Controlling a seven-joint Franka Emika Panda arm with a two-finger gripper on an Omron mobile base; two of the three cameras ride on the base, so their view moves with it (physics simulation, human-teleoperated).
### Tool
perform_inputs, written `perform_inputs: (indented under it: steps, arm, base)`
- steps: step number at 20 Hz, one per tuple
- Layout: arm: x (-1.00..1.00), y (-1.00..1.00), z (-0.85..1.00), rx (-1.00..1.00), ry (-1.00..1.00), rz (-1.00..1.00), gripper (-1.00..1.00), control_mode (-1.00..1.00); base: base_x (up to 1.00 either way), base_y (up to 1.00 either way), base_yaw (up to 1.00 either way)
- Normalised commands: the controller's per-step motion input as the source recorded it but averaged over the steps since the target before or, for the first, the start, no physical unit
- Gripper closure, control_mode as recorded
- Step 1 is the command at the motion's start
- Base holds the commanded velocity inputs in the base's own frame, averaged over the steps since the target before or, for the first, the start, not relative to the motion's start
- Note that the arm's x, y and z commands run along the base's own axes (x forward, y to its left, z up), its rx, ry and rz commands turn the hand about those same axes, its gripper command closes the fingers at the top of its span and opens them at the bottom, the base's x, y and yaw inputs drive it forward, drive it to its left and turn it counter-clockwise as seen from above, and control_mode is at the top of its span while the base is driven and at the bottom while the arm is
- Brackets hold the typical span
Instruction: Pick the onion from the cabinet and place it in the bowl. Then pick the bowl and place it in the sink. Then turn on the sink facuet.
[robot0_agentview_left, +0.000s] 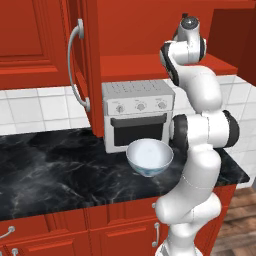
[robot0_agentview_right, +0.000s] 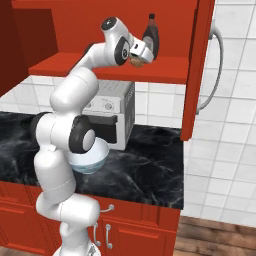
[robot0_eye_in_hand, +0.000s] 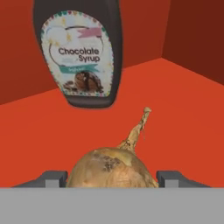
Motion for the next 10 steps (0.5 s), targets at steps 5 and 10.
perform_inputs:
  steps: [5,10]
  arm:
    - [-0.28,0.0,-0.02,0.0,-0.04,0.0,1.0,-1.0]
    - [-0.96,0.34,-0.14,-0.02,-0.11,0.0,1.0,-1.0]
  base:
    - [0.0,0.0,0.0]
    - [0.0,0.0,0.0]
